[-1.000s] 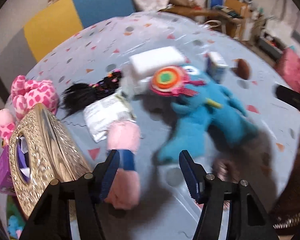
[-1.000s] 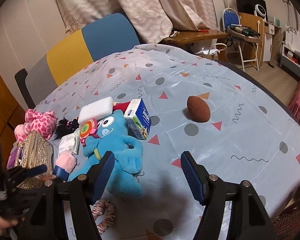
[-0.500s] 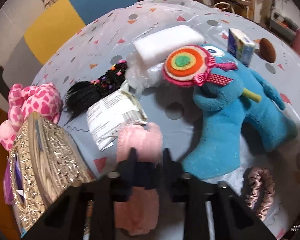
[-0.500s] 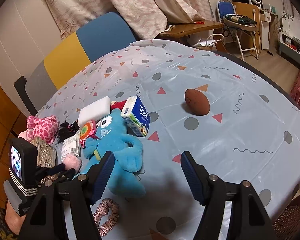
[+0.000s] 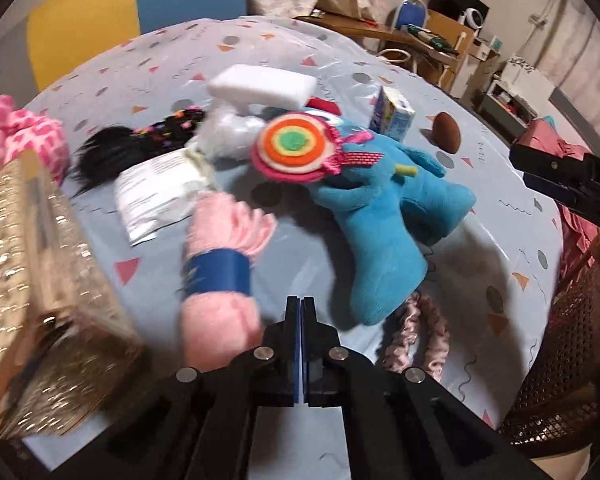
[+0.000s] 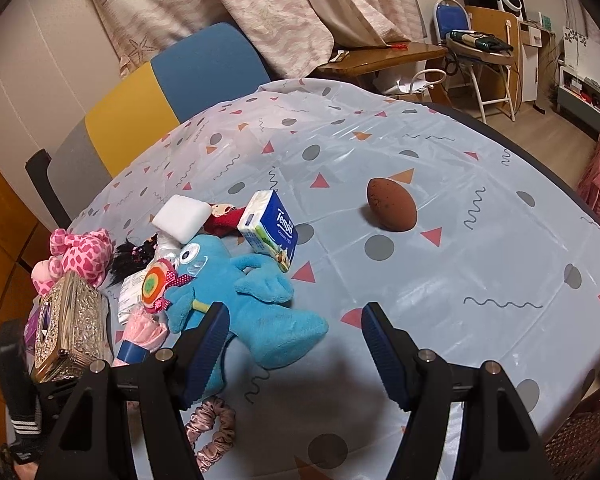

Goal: Organize soft objects
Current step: 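Reach the left gripper to the pink knitted roll with blue band and grasp it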

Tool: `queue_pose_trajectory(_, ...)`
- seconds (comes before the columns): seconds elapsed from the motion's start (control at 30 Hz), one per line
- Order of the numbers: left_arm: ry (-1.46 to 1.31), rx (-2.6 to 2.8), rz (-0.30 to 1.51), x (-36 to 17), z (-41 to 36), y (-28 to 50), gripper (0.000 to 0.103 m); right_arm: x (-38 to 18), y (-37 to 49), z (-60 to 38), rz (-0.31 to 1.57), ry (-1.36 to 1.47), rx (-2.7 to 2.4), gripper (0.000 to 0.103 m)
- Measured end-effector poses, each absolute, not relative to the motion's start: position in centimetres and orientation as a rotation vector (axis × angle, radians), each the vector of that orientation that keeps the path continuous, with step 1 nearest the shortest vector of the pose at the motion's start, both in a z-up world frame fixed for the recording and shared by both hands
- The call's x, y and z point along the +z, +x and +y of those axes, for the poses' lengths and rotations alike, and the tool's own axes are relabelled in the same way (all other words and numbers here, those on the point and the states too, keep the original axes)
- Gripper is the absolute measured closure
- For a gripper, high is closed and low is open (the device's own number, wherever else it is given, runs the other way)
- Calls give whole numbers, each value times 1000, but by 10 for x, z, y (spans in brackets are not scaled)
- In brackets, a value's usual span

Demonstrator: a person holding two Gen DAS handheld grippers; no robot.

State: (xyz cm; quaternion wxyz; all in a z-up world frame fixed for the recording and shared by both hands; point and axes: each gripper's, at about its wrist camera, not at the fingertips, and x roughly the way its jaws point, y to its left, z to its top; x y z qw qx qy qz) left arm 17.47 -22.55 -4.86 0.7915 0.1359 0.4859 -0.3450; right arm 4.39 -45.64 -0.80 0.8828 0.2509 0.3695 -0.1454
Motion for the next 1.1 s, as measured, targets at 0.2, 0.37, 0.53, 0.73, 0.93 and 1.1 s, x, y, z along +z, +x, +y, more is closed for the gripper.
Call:
queue_pose_trajectory(0.2,393,-659,1024,-35,-229,185,44,-5,41,-457,757,528,-300,33)
queue_pose_trajectory(0.37,508,-614,1030,-49,-256,195,44,-6,40,-459,756,550,-293,33)
queue_pose_trajectory(0.53,575,-528,1059,-77,-267,209,72,-6,41,-459,759,549,-285,33)
queue_pose_trajectory(0.73,512,-593,1001,-72,-249,187,74,-9,41,-462,765,552,-296,33)
queue_pose_trajectory(0.93,356,-668,1020,-65,-205,132,73,-14,42,-466,782,575,-300,33)
queue_pose_trajectory(1.1,208,-653,1012,-75,-157,97,72,-20,47,-461,817,558,-290,33)
